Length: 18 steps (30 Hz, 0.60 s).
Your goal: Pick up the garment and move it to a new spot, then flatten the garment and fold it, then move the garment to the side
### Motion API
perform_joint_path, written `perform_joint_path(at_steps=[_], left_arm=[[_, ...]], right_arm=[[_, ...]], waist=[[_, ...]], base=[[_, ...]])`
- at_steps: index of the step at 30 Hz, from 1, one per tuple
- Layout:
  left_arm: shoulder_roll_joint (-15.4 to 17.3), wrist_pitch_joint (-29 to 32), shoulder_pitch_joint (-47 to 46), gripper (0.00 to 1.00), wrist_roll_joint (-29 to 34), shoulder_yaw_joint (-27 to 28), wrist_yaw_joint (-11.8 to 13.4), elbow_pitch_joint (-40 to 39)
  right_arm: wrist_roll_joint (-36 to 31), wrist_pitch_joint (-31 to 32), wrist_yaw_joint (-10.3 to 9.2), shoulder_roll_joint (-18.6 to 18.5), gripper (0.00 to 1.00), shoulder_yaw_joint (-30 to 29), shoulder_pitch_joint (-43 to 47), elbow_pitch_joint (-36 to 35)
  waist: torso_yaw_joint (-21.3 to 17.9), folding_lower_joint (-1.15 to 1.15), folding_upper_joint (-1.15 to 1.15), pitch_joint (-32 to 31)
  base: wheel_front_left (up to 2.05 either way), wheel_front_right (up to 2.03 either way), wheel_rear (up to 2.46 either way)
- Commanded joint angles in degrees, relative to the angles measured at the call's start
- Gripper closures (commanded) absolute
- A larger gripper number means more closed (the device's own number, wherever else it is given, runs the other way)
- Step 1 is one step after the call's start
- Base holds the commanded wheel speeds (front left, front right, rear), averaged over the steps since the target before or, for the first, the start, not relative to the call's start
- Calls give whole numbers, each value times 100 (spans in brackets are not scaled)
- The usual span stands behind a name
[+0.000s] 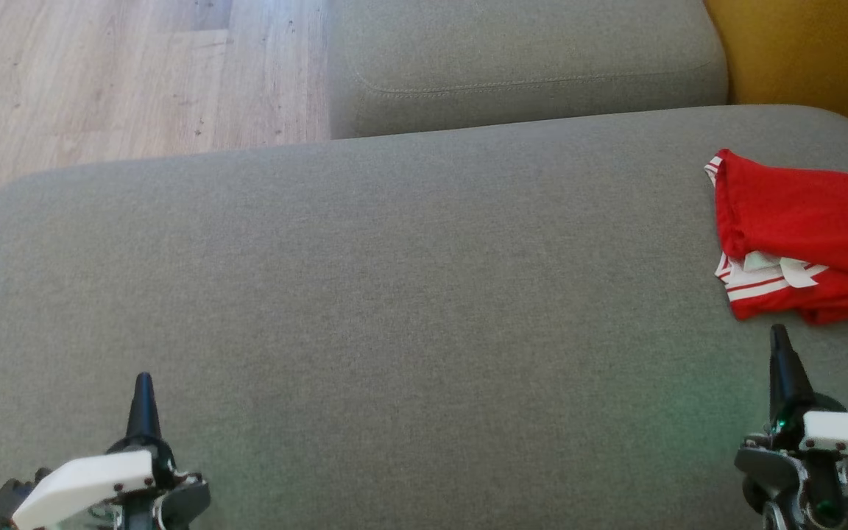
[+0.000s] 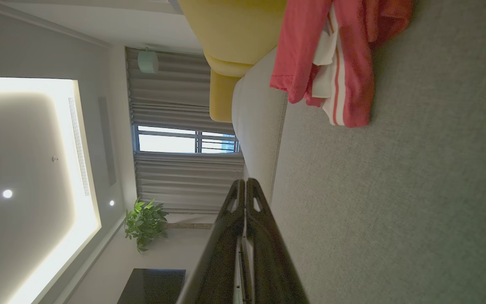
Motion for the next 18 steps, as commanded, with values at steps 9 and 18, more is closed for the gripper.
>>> perform_joint_path(at_steps=[9,18], left_arm=[[59,197,-528,100,-695,379,-154,-63],[43,226,-543,100,-720,411,-161,-56]], right_arm=[[686,195,-5,34,100,-44,-509,-170],[718,217,-5,45,100,-64,-519,-169]], waist=[[10,0,0,53],[11,0,0,57]], base=[[0,0,0],[0,0,0]])
